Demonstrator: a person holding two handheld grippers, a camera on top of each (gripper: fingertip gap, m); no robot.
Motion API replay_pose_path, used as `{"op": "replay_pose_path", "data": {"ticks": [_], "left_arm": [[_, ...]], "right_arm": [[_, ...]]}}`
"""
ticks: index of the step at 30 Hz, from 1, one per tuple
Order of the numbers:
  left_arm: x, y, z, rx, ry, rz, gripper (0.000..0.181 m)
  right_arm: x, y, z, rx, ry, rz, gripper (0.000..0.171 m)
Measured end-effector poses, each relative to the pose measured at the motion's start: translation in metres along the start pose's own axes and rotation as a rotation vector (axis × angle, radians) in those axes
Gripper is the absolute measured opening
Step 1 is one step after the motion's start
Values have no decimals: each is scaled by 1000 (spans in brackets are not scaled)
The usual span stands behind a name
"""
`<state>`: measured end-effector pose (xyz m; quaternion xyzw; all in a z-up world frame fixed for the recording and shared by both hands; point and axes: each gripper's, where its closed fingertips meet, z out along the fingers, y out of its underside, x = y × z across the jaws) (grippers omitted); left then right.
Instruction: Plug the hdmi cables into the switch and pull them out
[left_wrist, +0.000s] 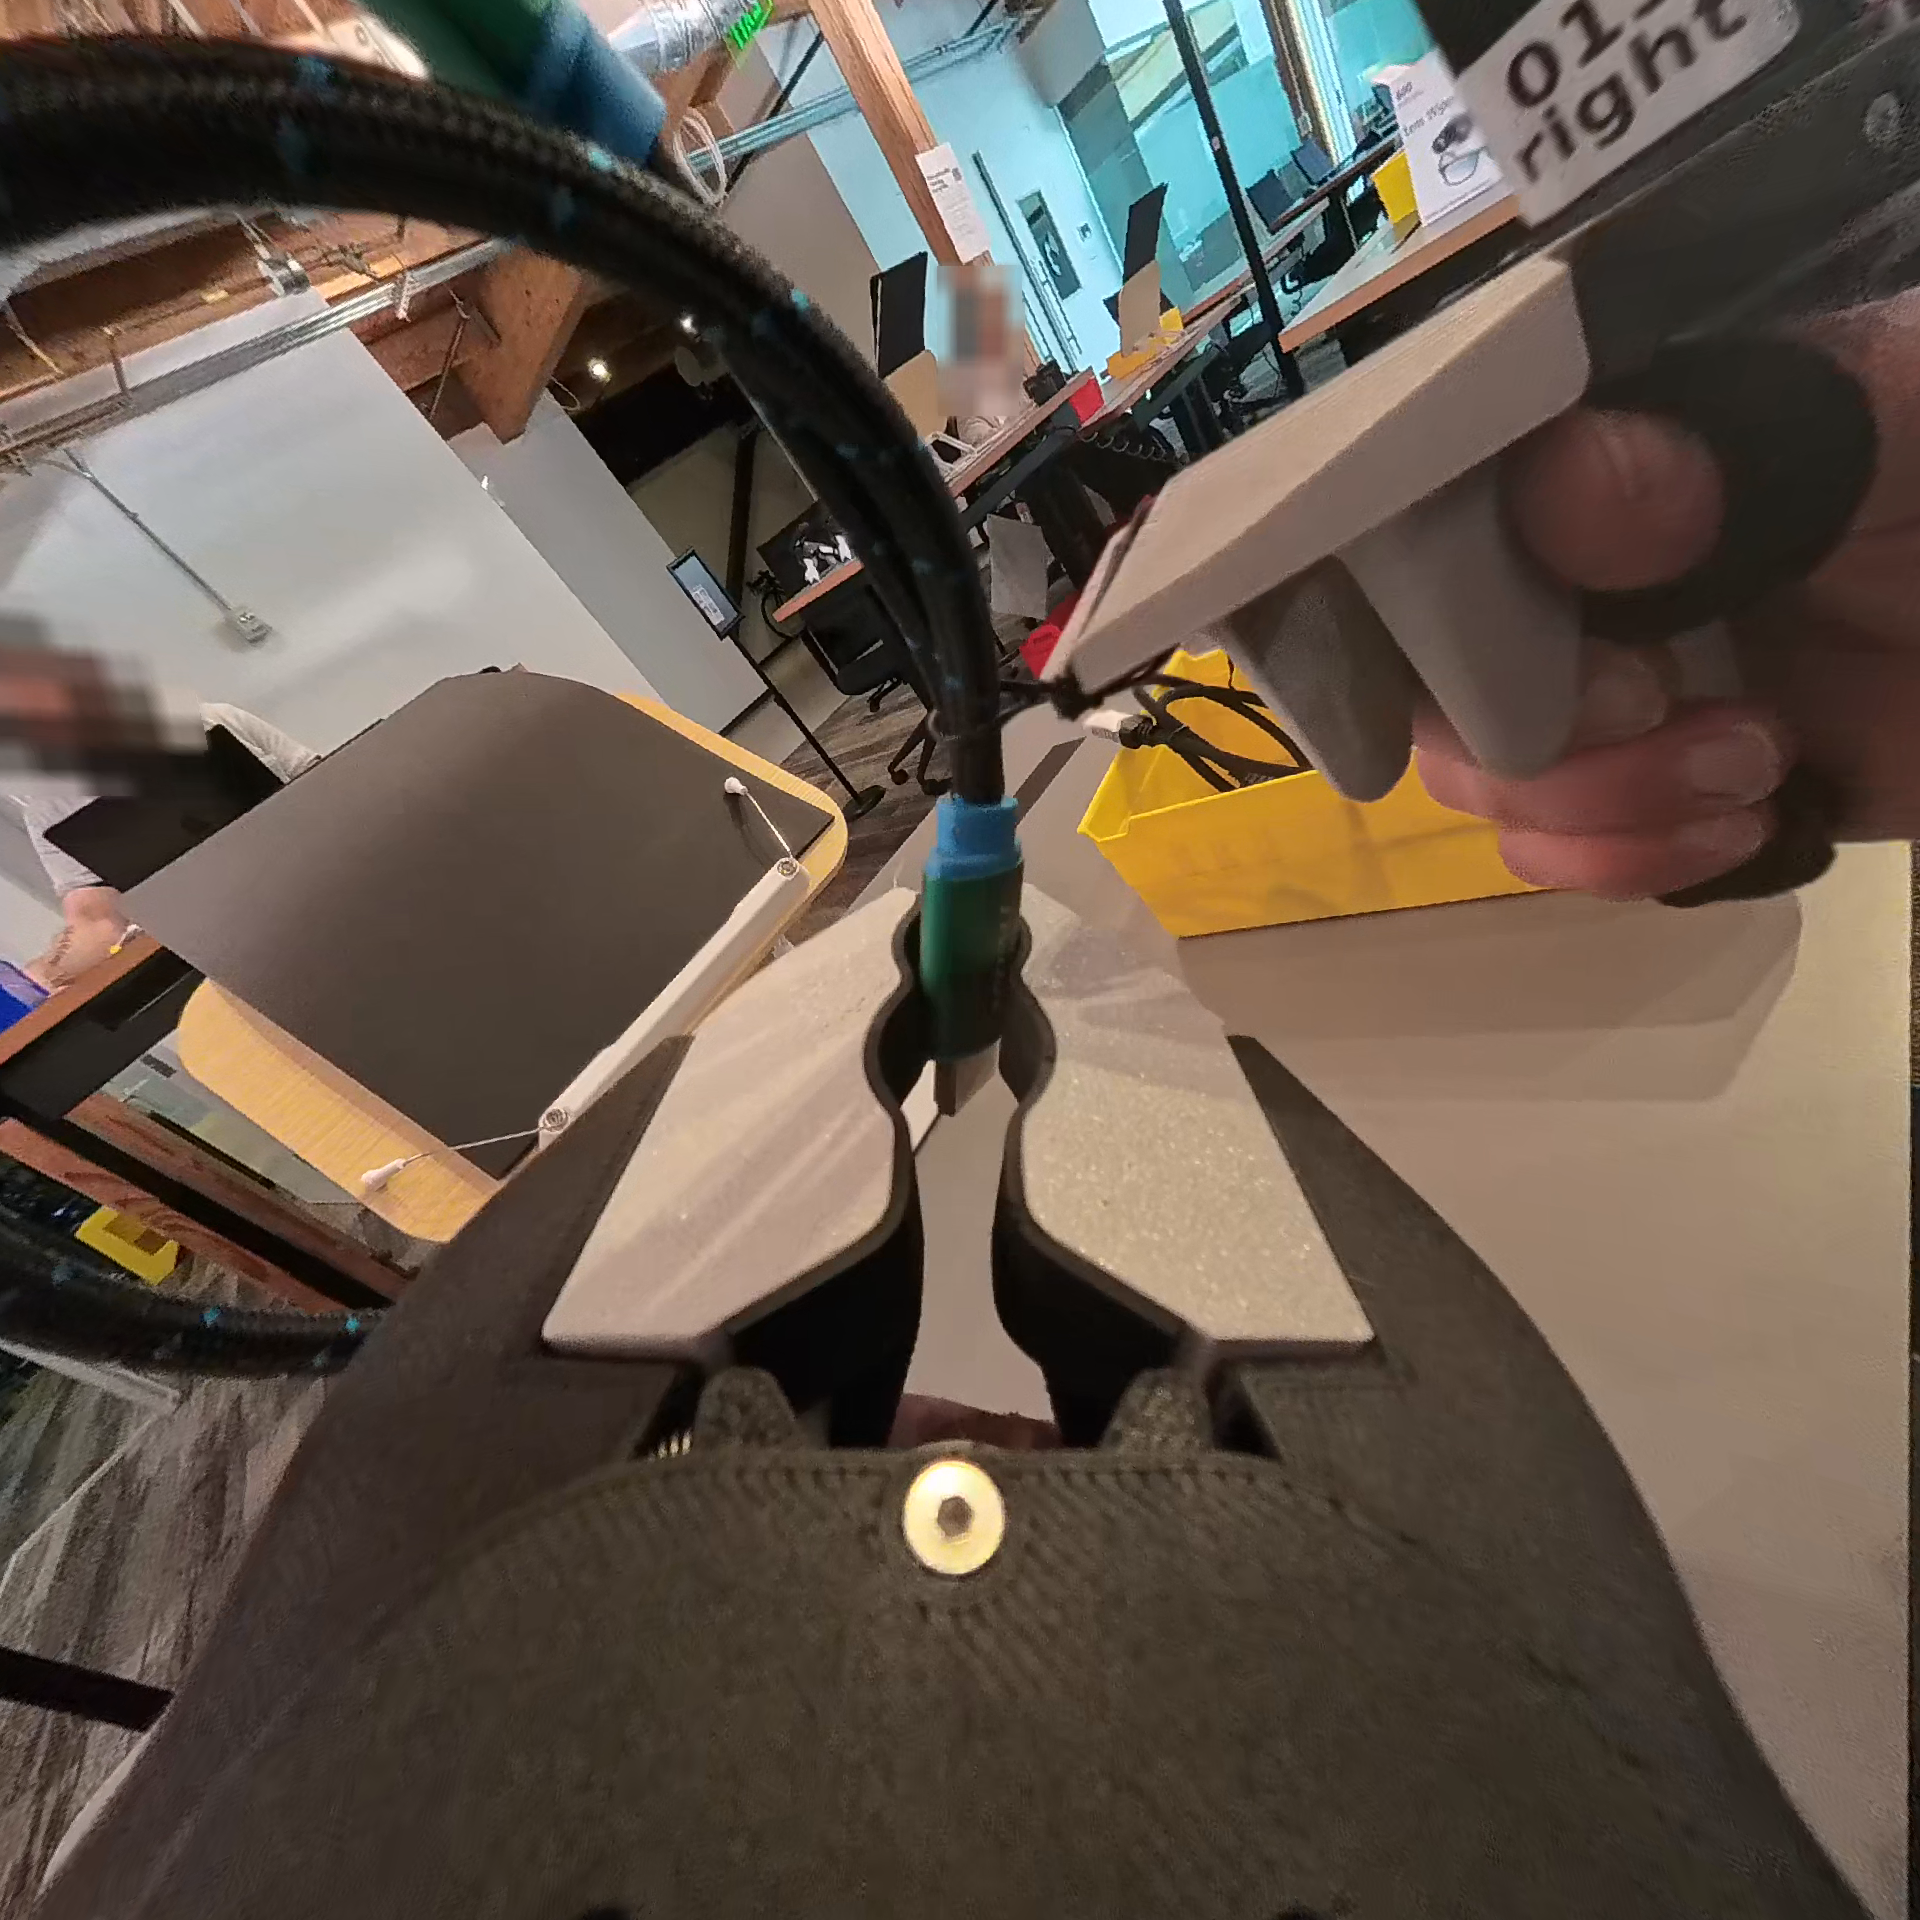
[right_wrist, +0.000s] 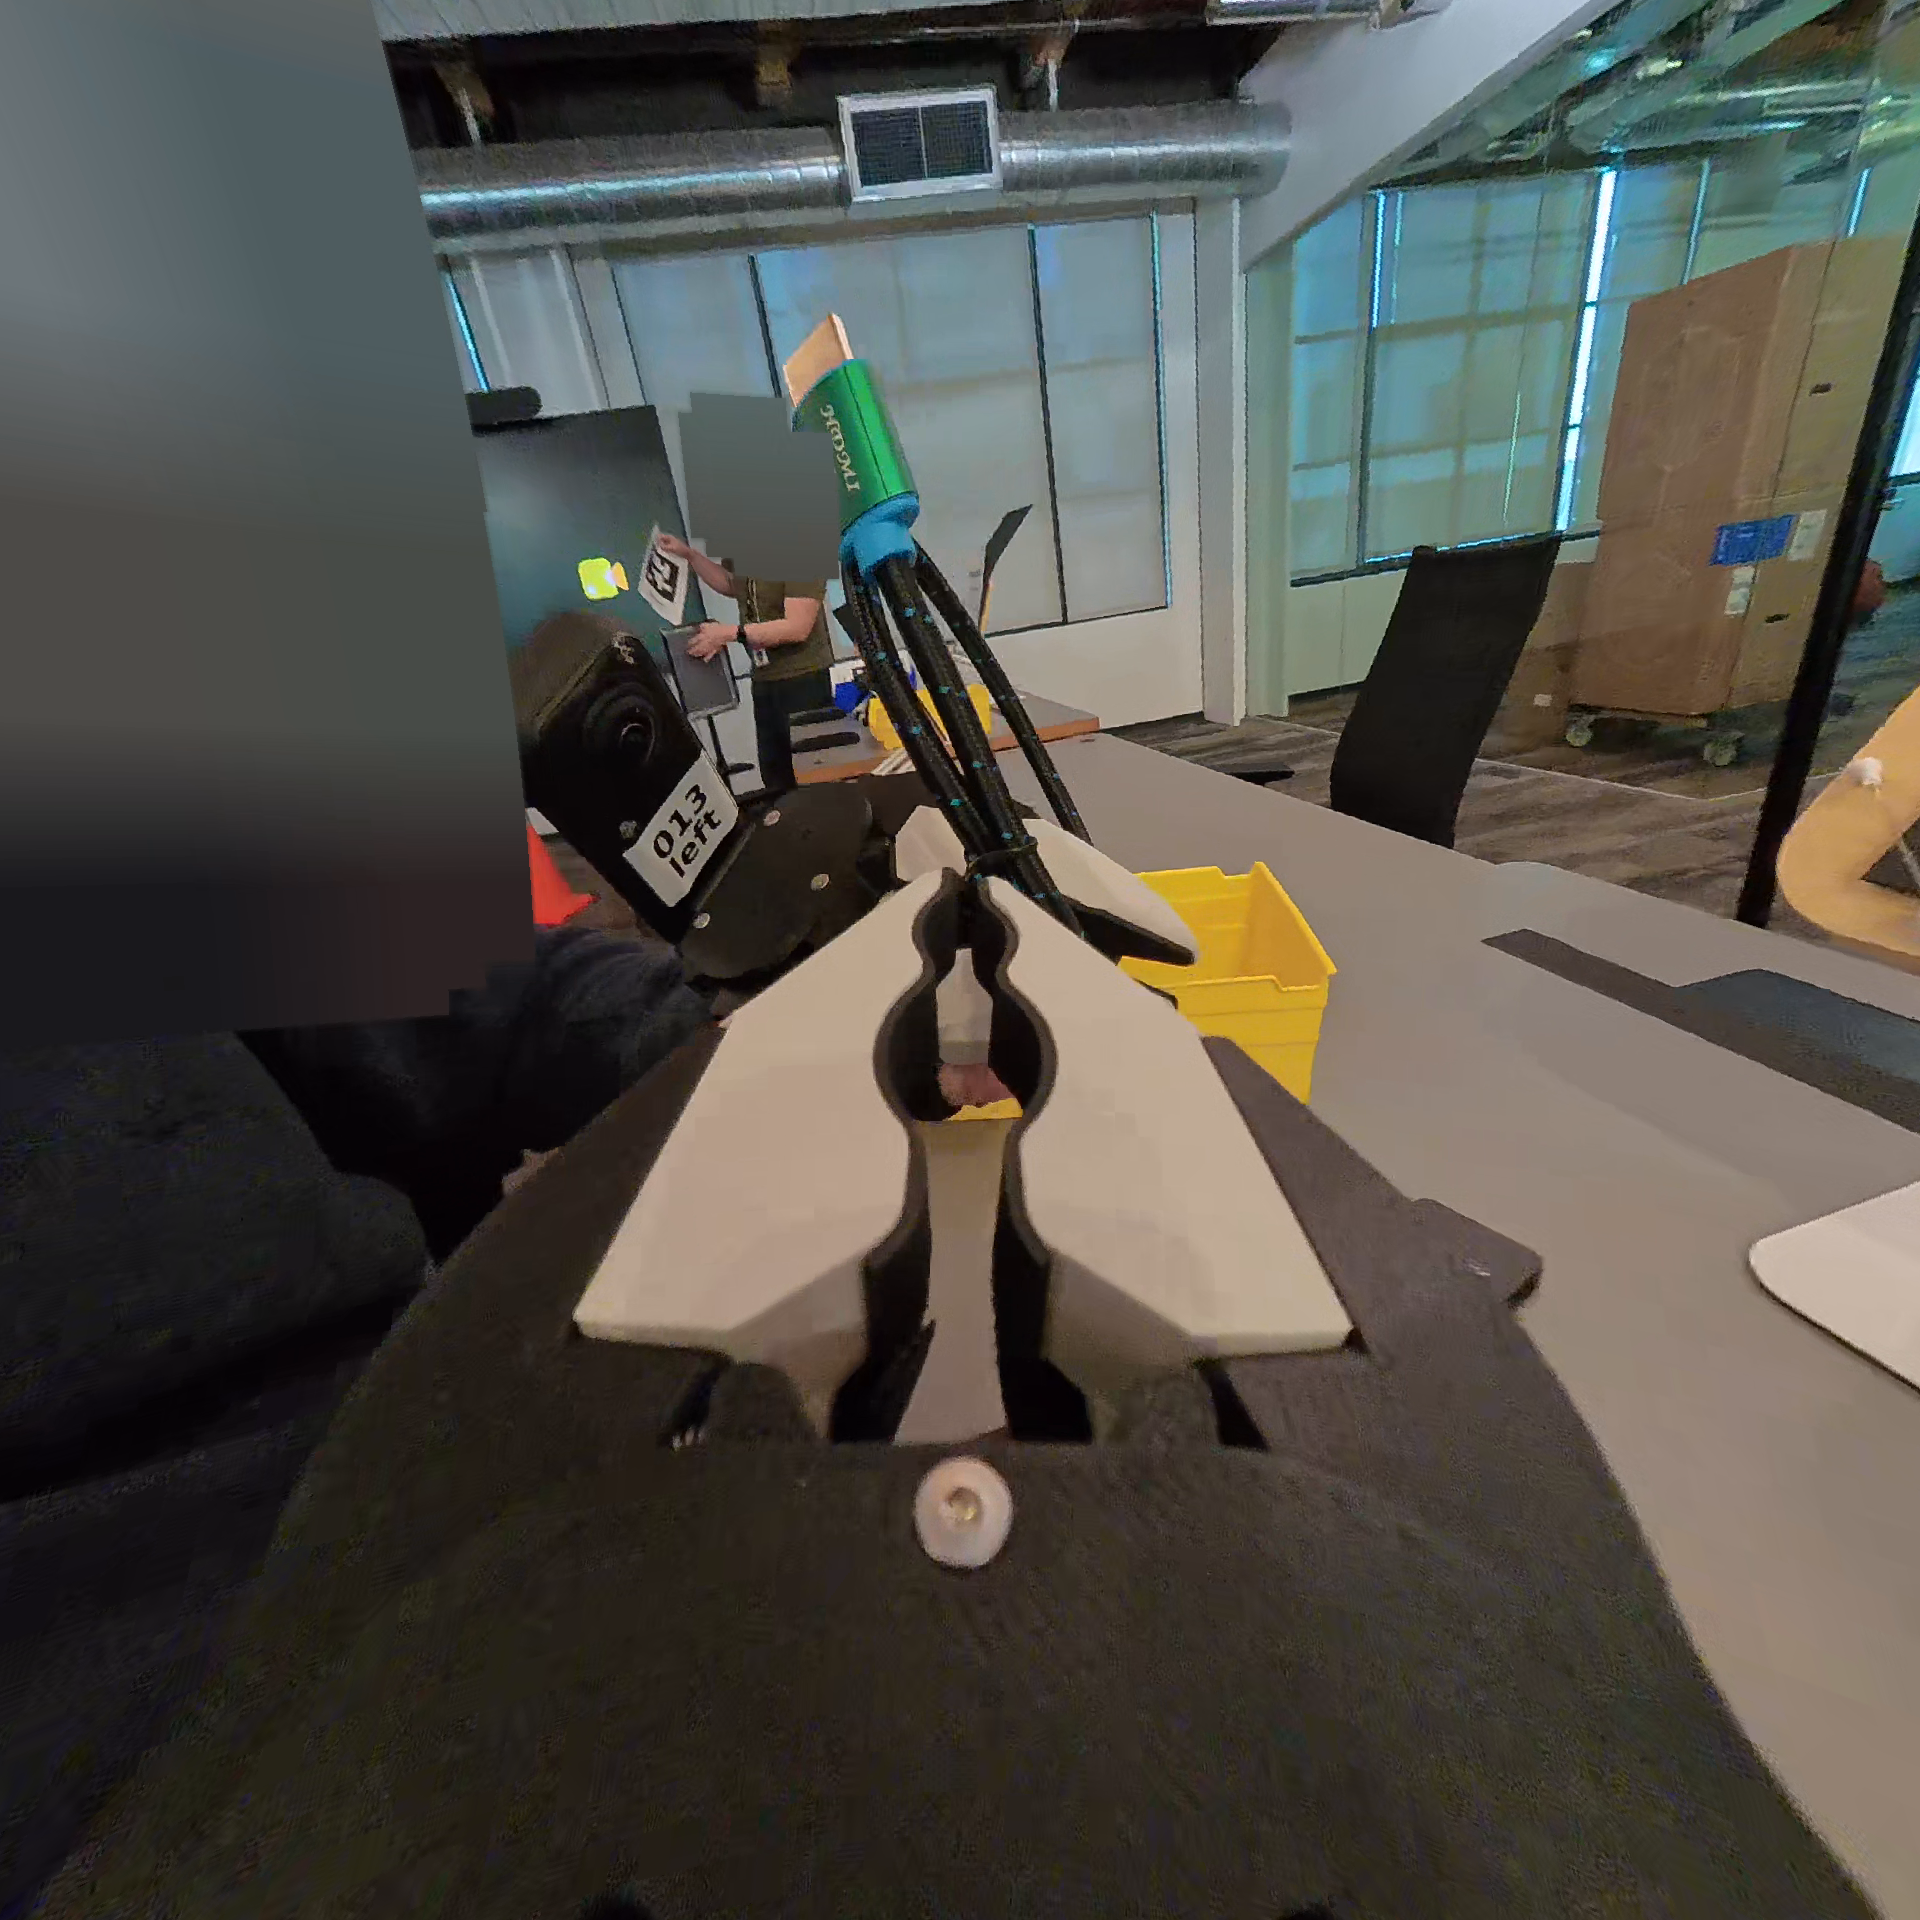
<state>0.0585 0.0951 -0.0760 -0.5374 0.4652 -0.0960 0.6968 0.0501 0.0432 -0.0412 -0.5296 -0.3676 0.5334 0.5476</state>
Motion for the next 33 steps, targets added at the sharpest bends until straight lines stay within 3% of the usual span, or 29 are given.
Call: {"op": "replay_pose_path", "data": {"ticks": [12,16,19,20,24,29,33], "left_arm": [[-11,-15,-7,86,-131,108,9],[-13,-15,-10,108,-160,135,9],[-11,-11,-8,93,-140,101,9],[-12,-10,-8,89,-129,73,9],[-16,-7,-7,65,-94,12,9],[-7,-5,-3,47,-31,-58,9],[-7,-6,-3,45,-18,-93,9]], "right_arm": [[-3,-10,1,347,-243,729,0],[-6,-5,3,411,-247,819,0],[-1,0,1,341,-157,629,3],[1,-3,-1,318,-111,533,12],[0,-6,-2,85,117,-74,22],[3,-1,4,-194,325,-734,17],[4,3,10,-289,385,-967,13]]}}
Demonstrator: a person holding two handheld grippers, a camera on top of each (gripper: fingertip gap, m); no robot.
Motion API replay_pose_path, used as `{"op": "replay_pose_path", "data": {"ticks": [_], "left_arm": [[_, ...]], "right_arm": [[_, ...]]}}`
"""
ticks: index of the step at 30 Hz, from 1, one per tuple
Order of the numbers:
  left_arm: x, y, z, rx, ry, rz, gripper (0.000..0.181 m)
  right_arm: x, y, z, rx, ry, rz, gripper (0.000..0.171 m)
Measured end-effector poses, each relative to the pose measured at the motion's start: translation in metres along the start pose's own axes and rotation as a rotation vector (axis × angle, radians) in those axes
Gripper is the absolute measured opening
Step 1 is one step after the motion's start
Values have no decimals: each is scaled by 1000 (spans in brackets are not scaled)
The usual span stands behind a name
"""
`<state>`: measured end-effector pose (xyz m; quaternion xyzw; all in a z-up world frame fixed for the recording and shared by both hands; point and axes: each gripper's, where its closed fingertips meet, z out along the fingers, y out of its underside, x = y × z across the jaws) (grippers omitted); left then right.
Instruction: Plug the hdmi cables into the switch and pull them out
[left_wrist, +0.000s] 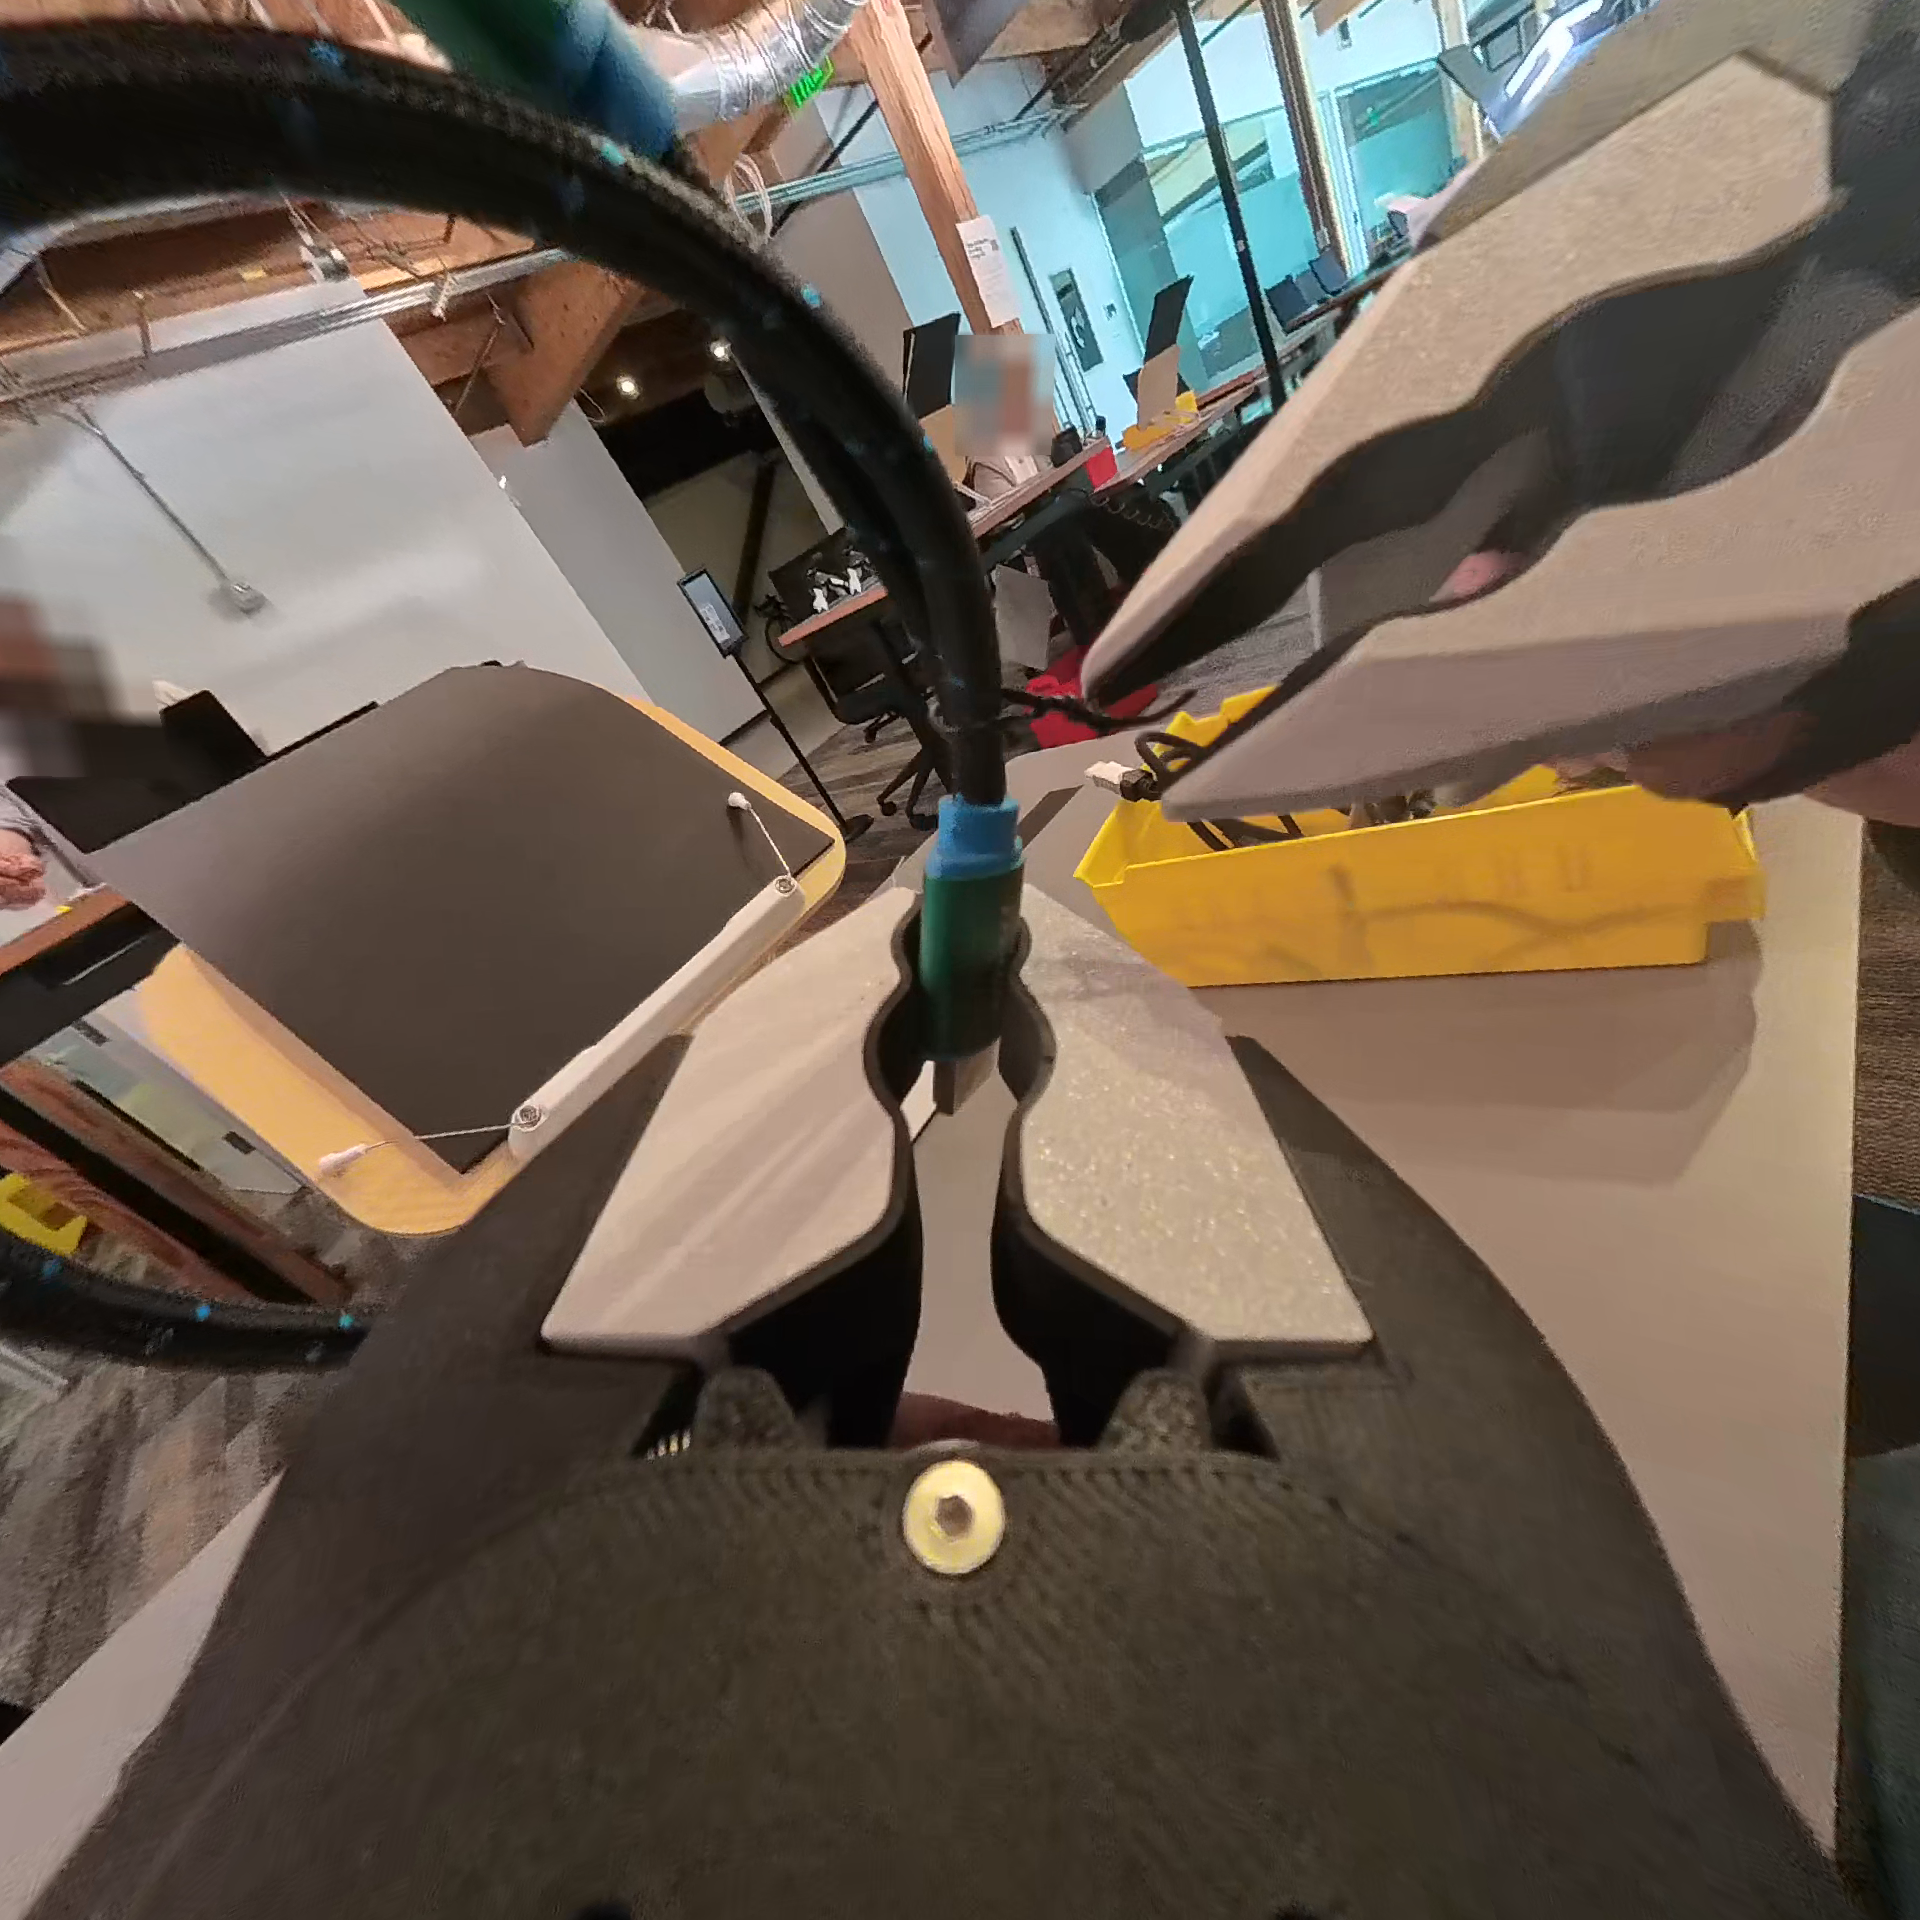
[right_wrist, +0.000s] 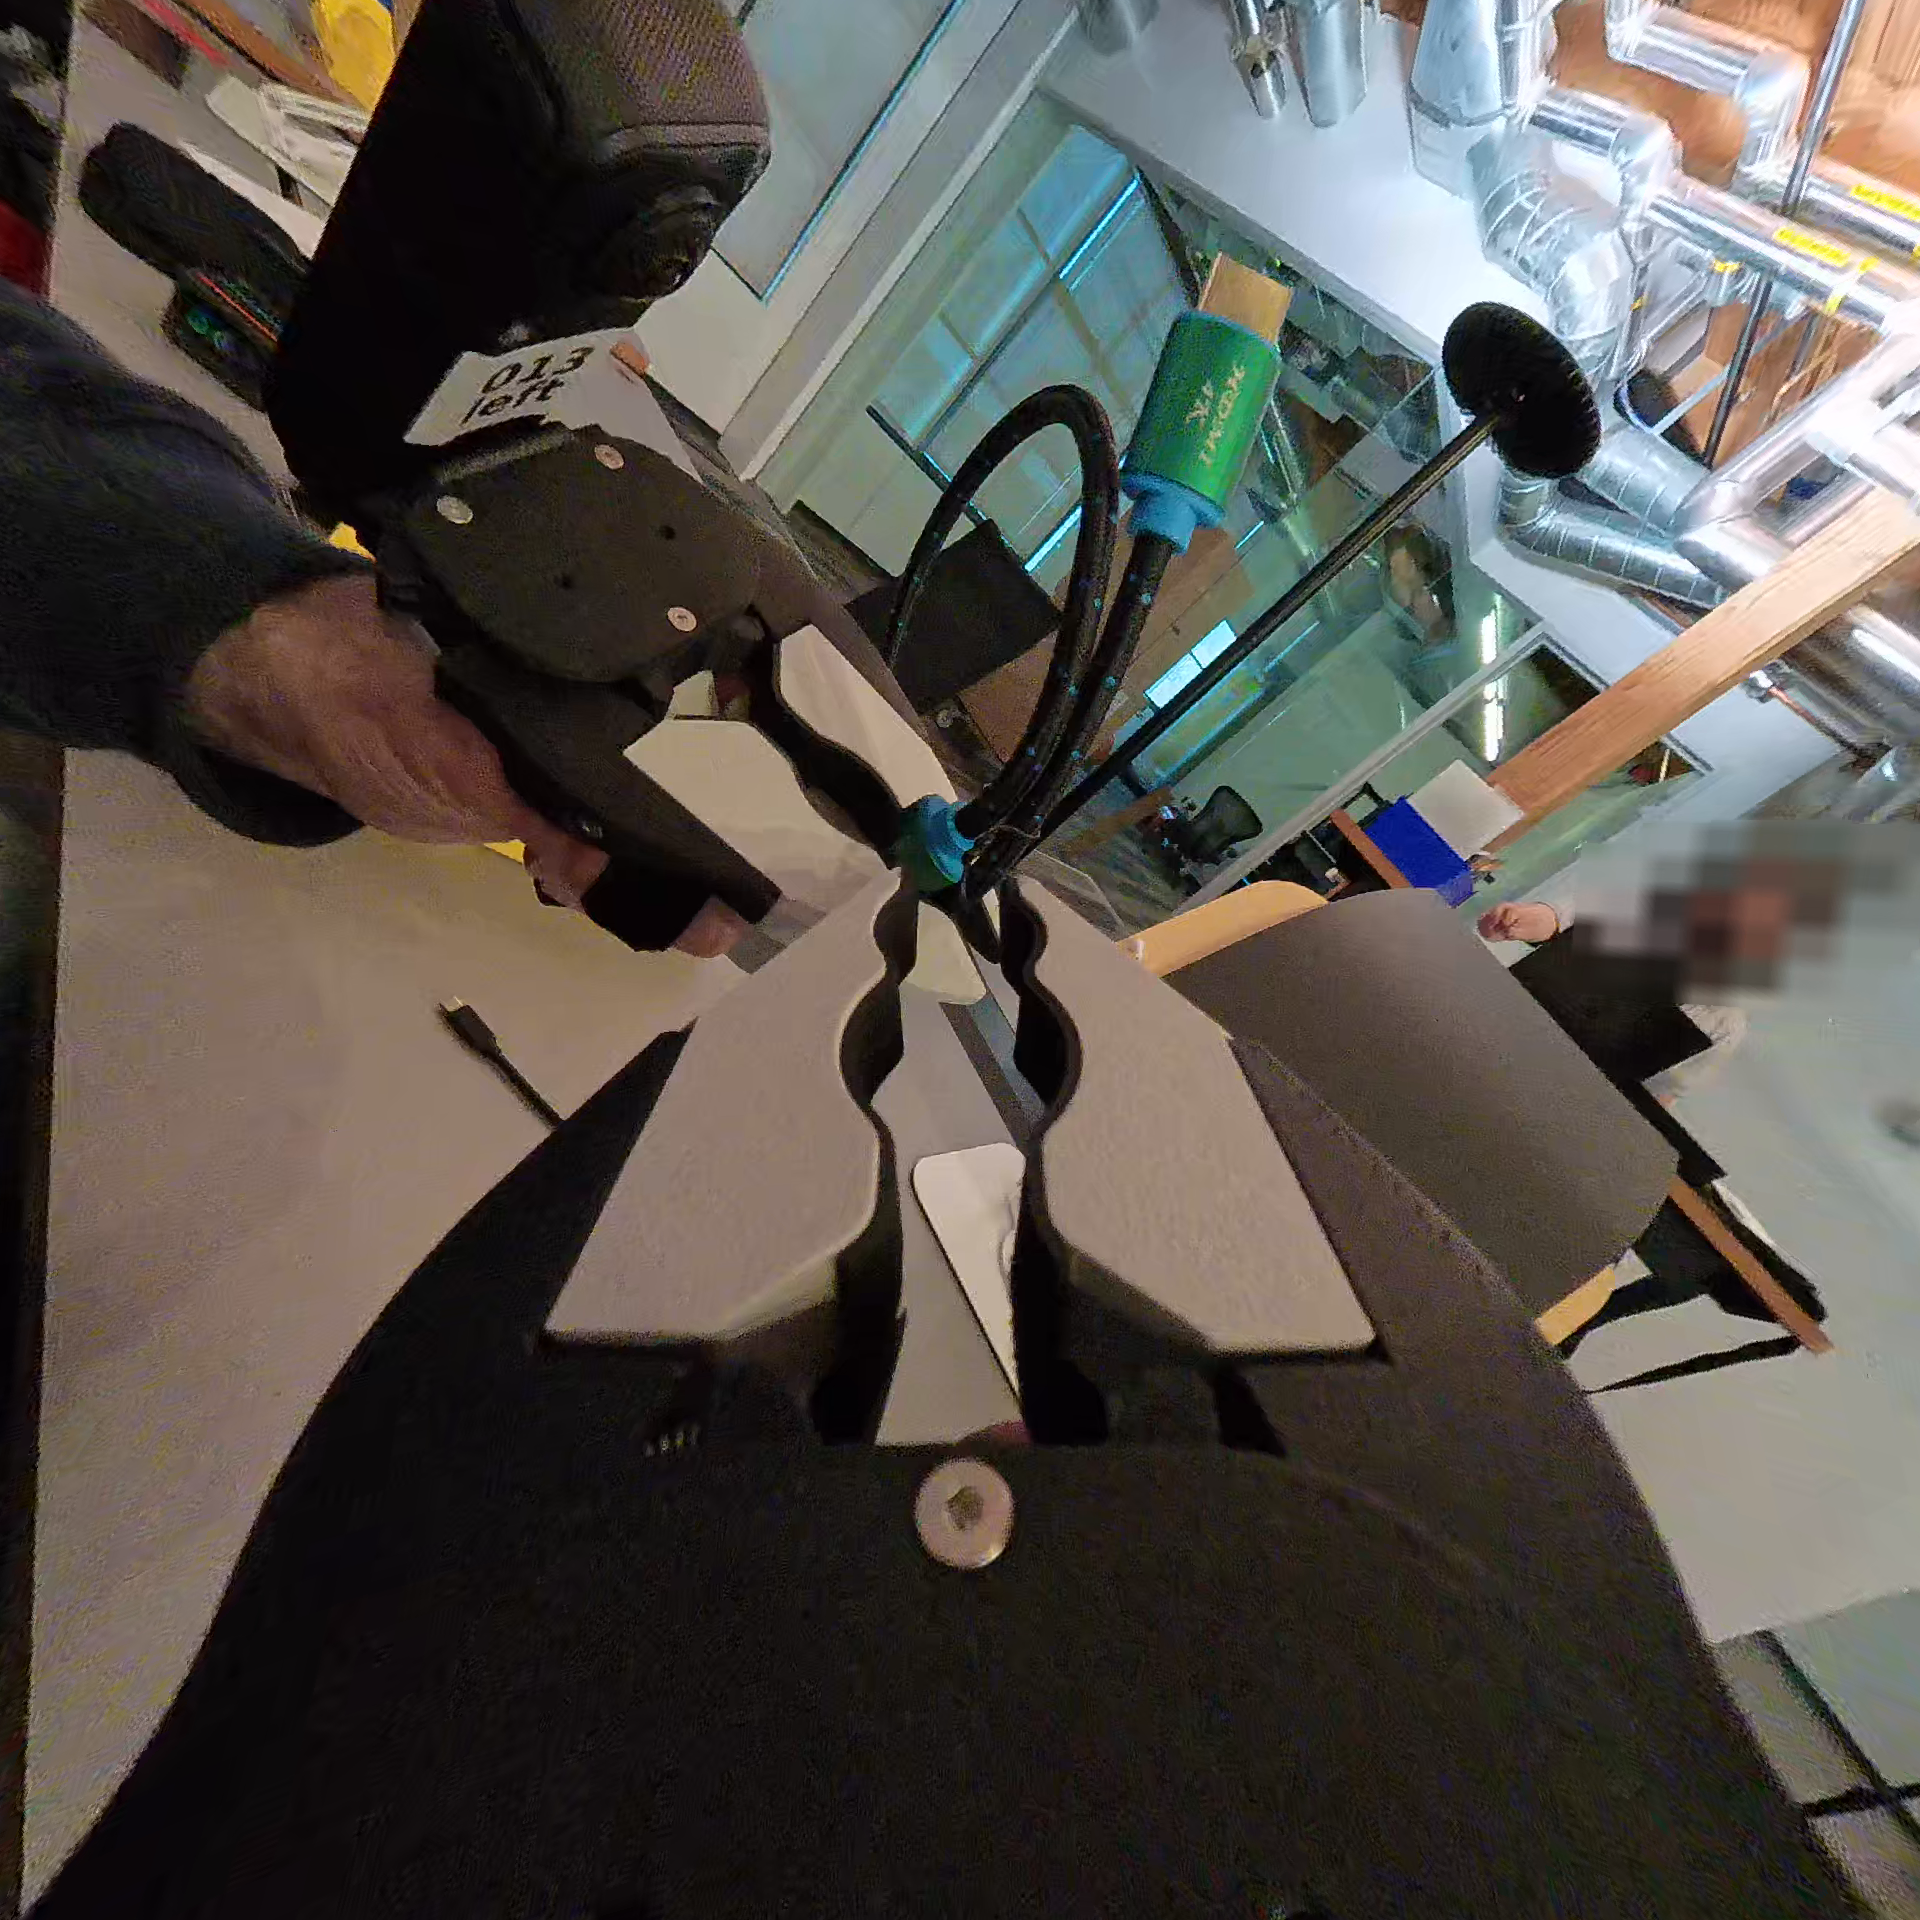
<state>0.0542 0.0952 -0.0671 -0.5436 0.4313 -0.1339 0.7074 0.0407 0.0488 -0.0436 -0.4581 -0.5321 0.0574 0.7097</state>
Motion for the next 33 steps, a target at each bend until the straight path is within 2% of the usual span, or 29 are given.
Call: {"op": "replay_pose_path", "data": {"ticks": [8,20,24,28,33], "left_arm": [[3,2,1,-7,14,-9,9],[5,2,1,-12,22,-3,9],[6,2,1,-10,19,0,9],[5,2,1,-10,13,3,9],[1,2,1,-5,-20,31,9]], "right_arm": [[-3,1,4,-49,49,-118,10],[-1,-1,1,-55,69,-169,10],[-1,2,1,-63,60,-156,3],[-3,4,-1,-49,-4,-7,0],[-7,4,1,59,-168,522,0]]}}
